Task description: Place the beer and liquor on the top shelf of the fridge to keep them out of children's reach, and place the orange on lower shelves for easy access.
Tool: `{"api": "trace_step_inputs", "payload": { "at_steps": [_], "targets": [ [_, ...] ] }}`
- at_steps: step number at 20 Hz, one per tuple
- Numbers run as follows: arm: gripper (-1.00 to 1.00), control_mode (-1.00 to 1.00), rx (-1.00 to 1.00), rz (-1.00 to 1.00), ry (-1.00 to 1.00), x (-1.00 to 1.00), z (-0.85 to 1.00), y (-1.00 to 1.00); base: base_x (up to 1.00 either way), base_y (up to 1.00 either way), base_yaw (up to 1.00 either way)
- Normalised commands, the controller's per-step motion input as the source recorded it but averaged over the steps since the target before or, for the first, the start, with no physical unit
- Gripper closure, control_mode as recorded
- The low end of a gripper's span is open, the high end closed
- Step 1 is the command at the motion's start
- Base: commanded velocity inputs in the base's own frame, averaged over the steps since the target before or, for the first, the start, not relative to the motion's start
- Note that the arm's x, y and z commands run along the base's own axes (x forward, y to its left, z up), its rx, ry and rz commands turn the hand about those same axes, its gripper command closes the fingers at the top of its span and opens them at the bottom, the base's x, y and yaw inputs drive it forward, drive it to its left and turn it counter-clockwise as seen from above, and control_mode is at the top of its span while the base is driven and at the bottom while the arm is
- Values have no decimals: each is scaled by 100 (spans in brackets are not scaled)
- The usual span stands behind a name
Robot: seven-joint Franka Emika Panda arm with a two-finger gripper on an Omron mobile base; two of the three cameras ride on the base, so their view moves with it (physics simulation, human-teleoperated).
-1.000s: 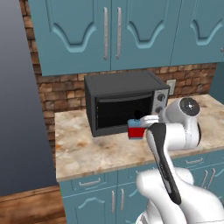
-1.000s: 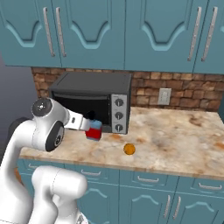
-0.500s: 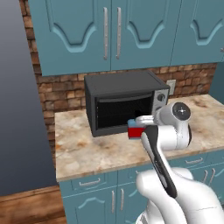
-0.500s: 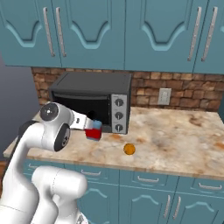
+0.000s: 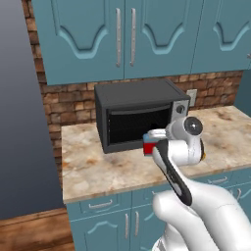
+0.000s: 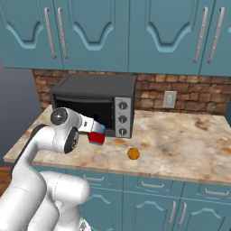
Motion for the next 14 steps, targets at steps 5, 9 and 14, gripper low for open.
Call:
{"api": "trace_step_inputs", "payload": {
  "at_steps": [5, 9, 14],
  "targets": [
    [-100, -100, 0, 0, 0, 40, -20, 0, 0, 0, 0],
    [-100, -100, 0, 0, 0, 39, -21, 0, 0, 0, 0],
    [-100, -100, 0, 0, 0, 37, -22, 0, 0, 0, 0]
  ]
}}
